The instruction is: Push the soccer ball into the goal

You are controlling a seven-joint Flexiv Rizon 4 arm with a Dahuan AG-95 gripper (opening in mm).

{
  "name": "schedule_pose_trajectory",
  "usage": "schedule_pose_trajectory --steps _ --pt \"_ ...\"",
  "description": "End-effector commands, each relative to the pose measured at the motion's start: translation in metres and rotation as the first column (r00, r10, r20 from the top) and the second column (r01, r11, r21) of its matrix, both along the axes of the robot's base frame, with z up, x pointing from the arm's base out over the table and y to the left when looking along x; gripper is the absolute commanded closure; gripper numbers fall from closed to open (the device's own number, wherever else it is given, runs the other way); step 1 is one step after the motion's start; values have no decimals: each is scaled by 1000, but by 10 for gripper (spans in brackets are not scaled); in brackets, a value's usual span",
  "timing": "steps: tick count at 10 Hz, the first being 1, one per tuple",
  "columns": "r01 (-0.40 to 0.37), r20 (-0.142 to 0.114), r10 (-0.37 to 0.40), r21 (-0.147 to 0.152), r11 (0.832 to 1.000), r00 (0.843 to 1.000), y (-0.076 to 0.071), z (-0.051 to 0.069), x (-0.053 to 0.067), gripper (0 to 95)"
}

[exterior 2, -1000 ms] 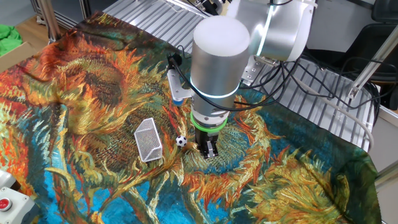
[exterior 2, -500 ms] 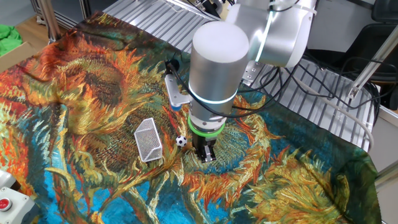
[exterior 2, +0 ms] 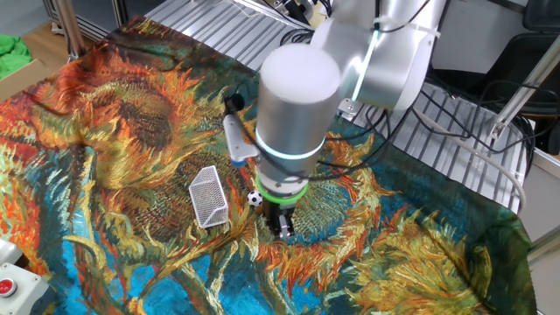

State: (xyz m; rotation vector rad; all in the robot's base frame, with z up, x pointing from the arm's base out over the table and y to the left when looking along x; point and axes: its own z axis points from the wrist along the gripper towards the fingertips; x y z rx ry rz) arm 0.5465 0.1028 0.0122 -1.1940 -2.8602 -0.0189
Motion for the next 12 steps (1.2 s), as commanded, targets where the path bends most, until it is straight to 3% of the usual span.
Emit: schedule_pose_trajectory --steps 1,3,5,12 --pt "-2 5 2 21 1000 1000 -1 2 -1 950" --pt "-4 1 4 26 1000 1000 -1 2 -1 950" --pt "32 -28 -32 1 999 999 -1 2 -1 950" --pt "109 -60 -110 -12 994 992 -1 2 -1 950"
